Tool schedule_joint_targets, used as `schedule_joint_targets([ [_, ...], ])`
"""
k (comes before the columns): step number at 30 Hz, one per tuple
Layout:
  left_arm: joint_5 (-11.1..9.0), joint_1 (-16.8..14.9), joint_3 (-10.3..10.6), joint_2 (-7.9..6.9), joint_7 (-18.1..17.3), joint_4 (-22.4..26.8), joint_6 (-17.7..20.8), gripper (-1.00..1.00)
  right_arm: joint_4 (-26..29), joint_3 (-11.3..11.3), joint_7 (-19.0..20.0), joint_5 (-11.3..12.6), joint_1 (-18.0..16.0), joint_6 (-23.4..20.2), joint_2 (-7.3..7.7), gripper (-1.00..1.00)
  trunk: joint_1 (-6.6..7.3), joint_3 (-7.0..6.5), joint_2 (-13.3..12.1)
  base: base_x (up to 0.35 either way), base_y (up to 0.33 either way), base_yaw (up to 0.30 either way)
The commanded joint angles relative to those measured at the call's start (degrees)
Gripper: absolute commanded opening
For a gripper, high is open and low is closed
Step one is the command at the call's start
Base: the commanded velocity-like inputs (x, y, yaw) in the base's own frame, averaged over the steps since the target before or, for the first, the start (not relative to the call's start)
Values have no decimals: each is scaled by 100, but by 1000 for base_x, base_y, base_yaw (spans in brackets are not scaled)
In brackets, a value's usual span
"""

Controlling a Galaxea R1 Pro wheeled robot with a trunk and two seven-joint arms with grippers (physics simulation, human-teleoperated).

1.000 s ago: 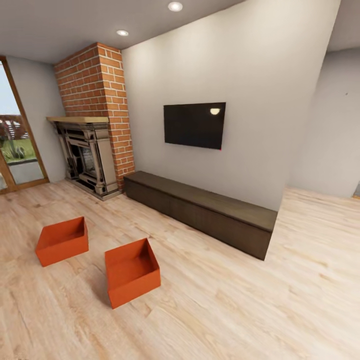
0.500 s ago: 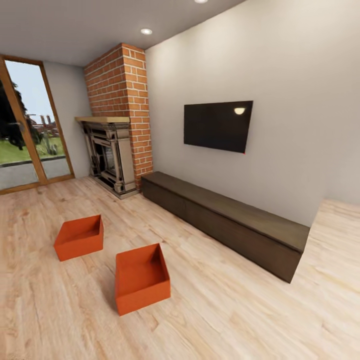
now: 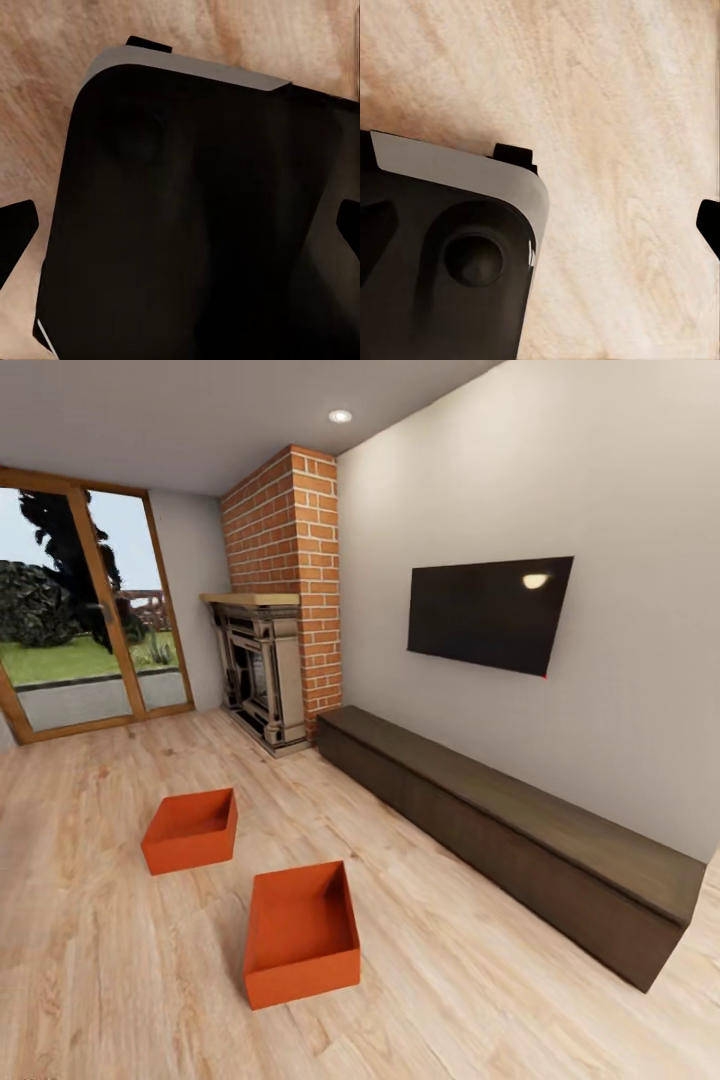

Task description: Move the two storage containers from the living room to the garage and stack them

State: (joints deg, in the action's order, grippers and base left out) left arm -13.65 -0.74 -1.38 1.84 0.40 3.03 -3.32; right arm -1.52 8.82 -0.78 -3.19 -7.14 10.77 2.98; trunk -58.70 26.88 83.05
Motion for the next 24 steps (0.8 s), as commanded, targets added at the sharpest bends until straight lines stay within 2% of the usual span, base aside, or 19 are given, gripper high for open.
schedule_joint_targets([
  [1, -17, -4, -11, 3, 4, -5, -19, 100, -16, 14, -9, -33, -7, 30, 0, 100, -3, 6, 3, 302, -142, 269],
  [18, -20, -4, -9, 2, 4, -5, -24, 100, -15, 14, -10, -33, -7, 31, -4, 100, -3, 6, 3, 302, -138, 265],
  [24, -20, -5, 3, 4, 4, -5, -23, 100, -15, 7, 5, -25, -7, 44, 18, 100, -3, 6, 3, 302, -117, 79],
])
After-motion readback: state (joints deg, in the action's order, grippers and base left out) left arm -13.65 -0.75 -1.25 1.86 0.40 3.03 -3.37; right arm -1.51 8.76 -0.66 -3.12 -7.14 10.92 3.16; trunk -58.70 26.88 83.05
